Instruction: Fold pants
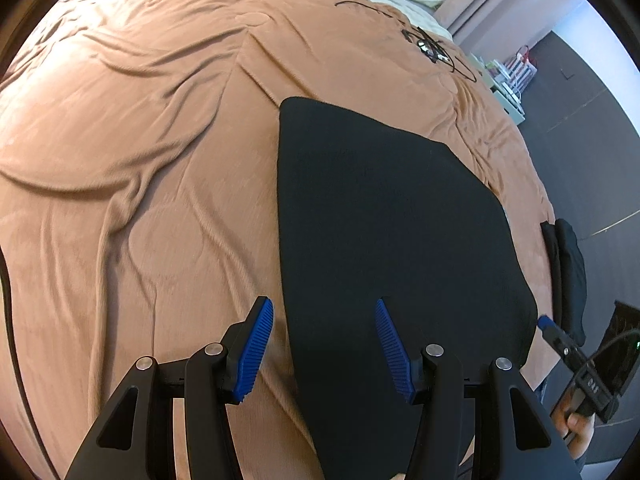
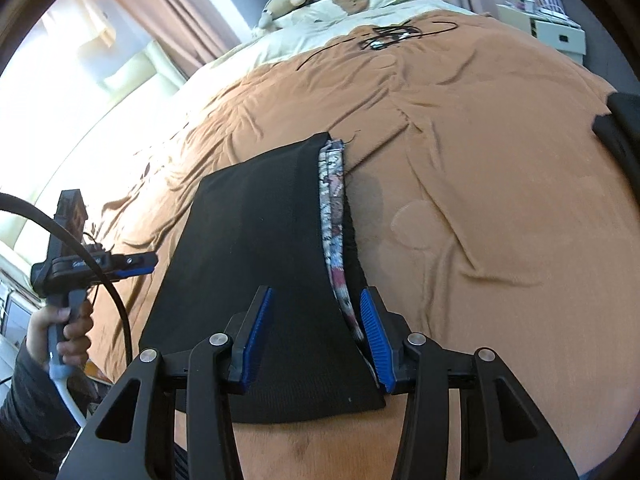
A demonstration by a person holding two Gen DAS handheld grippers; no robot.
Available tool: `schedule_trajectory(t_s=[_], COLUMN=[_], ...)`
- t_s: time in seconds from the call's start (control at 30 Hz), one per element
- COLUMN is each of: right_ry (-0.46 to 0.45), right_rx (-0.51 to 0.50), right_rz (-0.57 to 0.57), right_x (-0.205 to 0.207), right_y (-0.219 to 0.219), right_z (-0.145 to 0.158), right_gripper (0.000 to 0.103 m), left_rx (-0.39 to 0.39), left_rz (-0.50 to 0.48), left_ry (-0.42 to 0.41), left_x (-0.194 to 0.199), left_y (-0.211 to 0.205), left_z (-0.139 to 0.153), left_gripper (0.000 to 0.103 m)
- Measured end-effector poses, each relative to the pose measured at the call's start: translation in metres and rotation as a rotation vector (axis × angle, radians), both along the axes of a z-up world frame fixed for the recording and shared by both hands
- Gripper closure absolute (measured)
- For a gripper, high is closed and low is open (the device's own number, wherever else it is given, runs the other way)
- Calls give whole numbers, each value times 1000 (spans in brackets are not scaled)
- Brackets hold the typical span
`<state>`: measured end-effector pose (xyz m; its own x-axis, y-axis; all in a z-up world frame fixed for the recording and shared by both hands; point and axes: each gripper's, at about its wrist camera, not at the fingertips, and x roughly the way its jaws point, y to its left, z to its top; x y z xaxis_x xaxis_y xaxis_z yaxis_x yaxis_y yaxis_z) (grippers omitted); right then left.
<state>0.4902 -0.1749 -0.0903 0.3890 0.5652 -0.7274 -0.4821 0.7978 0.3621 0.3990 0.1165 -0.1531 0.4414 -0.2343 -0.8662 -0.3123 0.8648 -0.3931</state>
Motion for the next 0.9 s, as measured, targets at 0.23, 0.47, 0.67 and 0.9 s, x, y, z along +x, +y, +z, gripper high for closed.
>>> schedule_trajectory(t_s=[0.23, 0.47, 0.67, 0.9], right_ry=[-15, -35, -24, 19], right_rx=[-68, -146, -157, -91], right_rz=[37, 59, 28, 31], right_x=[14, 27, 23, 28], right_y=[26, 40, 39, 27], right_z=[-2, -11, -15, -16], right_gripper=[60, 74, 83, 82], left_rx=[5, -25, -141, -270], left_rz=[16, 32, 60, 71], left_ry=[-19, -25, -13, 12], left_x=[-20, -31, -43, -54], left_y=[-9, -12, -9, -13], left_z=[-1, -7, -21, -39], left_gripper=[48, 48, 48, 52])
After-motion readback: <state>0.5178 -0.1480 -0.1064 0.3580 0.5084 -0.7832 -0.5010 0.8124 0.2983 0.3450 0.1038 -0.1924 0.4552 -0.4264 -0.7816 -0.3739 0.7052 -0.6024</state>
